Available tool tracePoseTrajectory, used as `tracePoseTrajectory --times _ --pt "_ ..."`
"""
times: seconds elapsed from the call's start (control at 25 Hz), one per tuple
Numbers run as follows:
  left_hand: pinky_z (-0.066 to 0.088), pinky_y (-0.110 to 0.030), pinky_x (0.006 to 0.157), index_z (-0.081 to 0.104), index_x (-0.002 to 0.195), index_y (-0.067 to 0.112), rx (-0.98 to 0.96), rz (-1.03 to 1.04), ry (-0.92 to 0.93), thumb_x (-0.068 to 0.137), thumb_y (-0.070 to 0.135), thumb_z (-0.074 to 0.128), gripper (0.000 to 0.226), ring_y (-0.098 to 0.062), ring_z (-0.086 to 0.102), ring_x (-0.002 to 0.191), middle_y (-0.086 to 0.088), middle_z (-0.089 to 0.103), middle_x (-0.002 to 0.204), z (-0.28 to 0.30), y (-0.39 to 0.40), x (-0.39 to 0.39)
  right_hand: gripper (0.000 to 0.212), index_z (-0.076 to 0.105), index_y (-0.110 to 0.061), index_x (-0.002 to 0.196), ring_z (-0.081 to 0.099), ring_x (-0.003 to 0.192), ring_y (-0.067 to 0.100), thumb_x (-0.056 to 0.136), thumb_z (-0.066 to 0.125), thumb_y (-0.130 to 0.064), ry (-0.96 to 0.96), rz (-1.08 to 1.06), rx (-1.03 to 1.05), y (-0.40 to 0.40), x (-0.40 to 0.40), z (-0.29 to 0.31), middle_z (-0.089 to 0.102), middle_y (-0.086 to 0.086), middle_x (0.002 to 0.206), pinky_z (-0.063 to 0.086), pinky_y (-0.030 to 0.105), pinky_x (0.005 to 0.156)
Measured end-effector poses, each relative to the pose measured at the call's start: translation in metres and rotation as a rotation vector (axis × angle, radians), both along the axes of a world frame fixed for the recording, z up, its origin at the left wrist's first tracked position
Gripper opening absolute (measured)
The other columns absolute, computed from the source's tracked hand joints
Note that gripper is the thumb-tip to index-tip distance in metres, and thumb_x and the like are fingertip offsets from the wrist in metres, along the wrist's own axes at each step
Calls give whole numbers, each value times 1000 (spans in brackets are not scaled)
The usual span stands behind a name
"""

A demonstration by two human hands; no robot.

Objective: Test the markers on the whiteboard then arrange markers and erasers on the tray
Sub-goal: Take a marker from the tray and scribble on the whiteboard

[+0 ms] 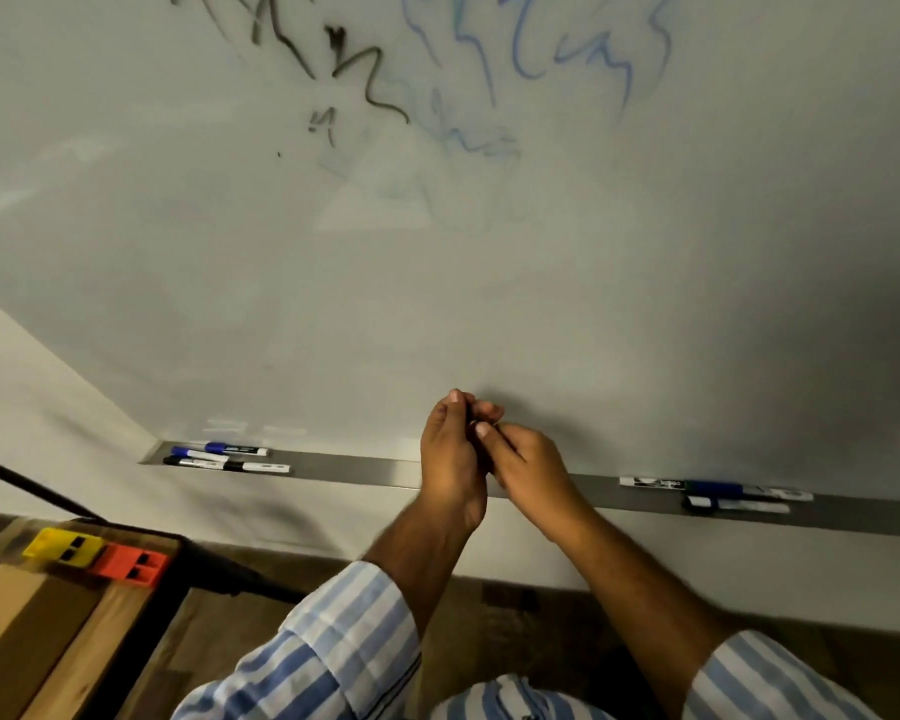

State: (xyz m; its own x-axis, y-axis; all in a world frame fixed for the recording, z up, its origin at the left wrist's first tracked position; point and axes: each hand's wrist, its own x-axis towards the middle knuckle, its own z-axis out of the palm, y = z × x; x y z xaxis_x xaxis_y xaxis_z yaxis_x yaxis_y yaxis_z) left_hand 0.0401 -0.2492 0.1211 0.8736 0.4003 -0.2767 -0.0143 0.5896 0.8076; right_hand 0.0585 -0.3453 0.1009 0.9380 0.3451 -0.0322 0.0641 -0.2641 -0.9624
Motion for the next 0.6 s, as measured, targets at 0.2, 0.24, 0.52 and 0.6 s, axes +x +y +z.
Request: tracePoseTrajectory --times 0.2,0.24,0.52,0.6 --pt "57 -39 84 62 102 15 97 62 -123 114 32 44 28 -21 71 95 -7 74 97 39 69 1 25 78 -20 99 59 70 20 106 53 -21 152 9 292 33 6 38 68 5 79 53 30 66" --pt "58 -38 86 62 102 15 141 62 -153 114 31 45 27 -20 72 97 -7 74 97 50 84 3 24 79 -23 104 61 71 20 103 55 -20 166 23 385 44 6 47 70 5 83 55 32 68" --pt "59 -32 82 72 109 18 460 48 -364 112 22 49 23 -18 70 100 -3 75 106 120 183 14 16 60 -16 111 63 78 21 106 57 -1 -29 34 614 128 18 113 74 10 105 53 30 60" --pt "56 -31 71 72 112 18 552 77 -432 112 18 49 23 -17 65 88 -1 74 104 136 210 18 18 64 -14 107 62 78 21 107 53 -1 -51 75 678 147 20 132 72 11 106 52 29 59"
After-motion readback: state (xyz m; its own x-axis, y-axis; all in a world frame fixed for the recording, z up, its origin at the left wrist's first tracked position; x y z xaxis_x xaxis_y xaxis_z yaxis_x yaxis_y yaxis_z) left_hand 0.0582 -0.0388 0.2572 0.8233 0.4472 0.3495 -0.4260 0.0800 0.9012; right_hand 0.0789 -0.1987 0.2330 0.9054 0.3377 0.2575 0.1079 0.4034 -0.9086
